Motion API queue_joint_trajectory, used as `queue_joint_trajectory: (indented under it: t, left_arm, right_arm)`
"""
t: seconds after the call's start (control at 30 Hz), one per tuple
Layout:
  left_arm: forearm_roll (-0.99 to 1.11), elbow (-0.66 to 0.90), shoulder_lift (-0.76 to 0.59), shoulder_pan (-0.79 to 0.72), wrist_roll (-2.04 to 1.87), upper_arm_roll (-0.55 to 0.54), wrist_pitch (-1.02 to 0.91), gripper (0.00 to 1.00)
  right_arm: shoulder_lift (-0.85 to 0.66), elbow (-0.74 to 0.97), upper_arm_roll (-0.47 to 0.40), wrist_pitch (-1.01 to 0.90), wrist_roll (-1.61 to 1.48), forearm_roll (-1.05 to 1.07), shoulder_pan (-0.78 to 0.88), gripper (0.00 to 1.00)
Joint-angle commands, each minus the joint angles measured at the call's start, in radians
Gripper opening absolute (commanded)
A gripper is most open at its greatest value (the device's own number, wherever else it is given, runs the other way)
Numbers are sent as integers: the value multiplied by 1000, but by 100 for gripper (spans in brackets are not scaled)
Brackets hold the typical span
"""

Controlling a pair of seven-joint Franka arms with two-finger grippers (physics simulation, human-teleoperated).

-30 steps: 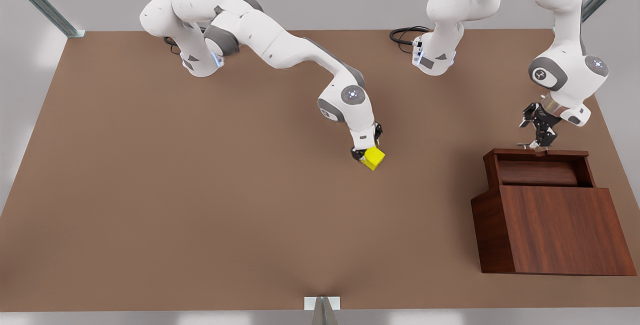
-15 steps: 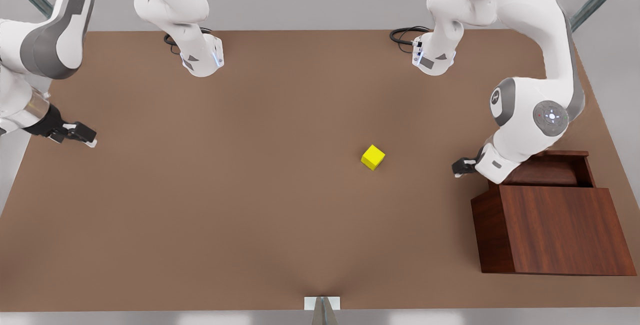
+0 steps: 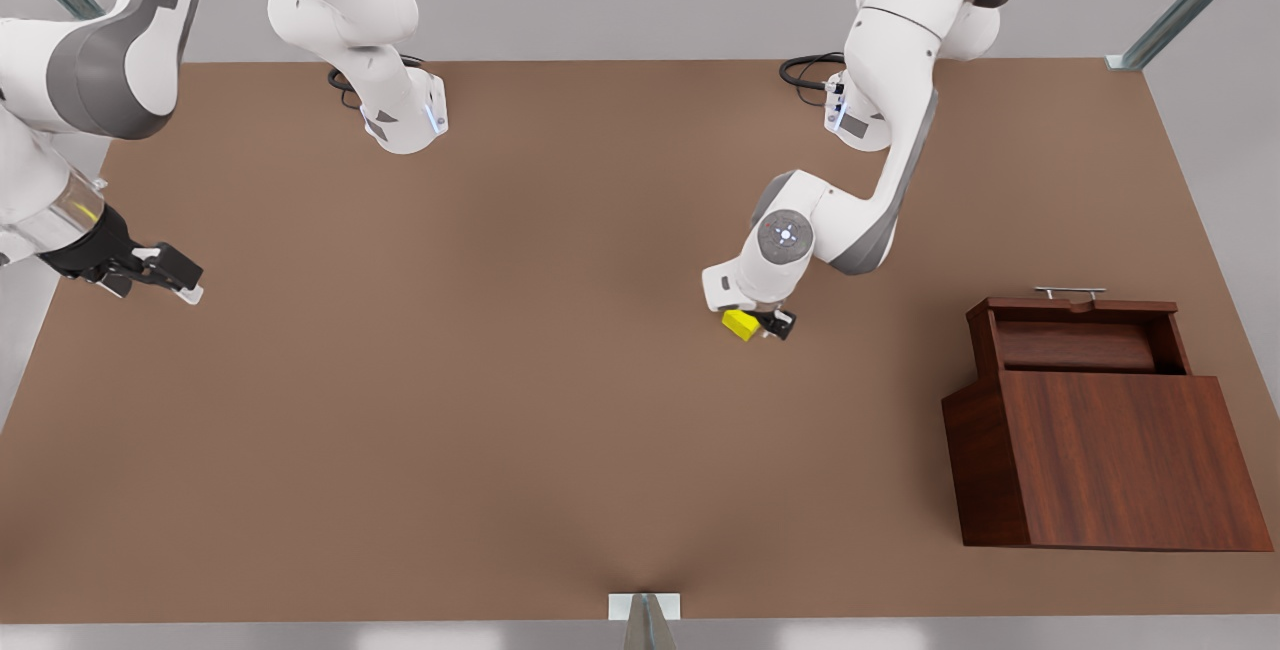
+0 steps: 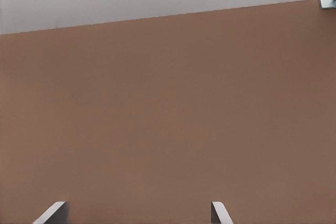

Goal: Open the drawer with left arm, place the square in the middle with right arm, and place the square in the drawer with left arm

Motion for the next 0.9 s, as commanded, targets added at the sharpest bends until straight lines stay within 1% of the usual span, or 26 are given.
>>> queue_joint_trajectory:
  t: [0.0,0.07,0.17,0.27,0.33,0.47,0.7,0.87]
  left_arm:
    - [99,-1,2,-2,-29,0,5,100]
    - [133,-79,-2,-5,-60,-2,84,100]
    - [133,-159,-19,-33,-74,-2,126,100]
    - [133,-185,-12,-60,-98,-2,150,100]
    - [133,-236,-10,-60,-103,-2,219,100]
    - [133,-263,1,-62,-103,3,247,100]
    - [153,-263,27,-62,-103,14,253,100]
    - [151,-263,76,-62,-103,20,285,100]
  right_arm:
    - [0,0,1,0,0,0,-6,100]
    - [1,0,0,1,0,0,-3,100]
    - [9,0,3,3,0,0,-1,100]
    - [15,0,6,3,0,0,3,100]
    - [15,2,6,3,0,0,2,100]
    - [15,2,6,3,0,2,2,100]
    - [17,2,4,3,0,2,0,100]
    - [17,2,6,3,0,0,2,100]
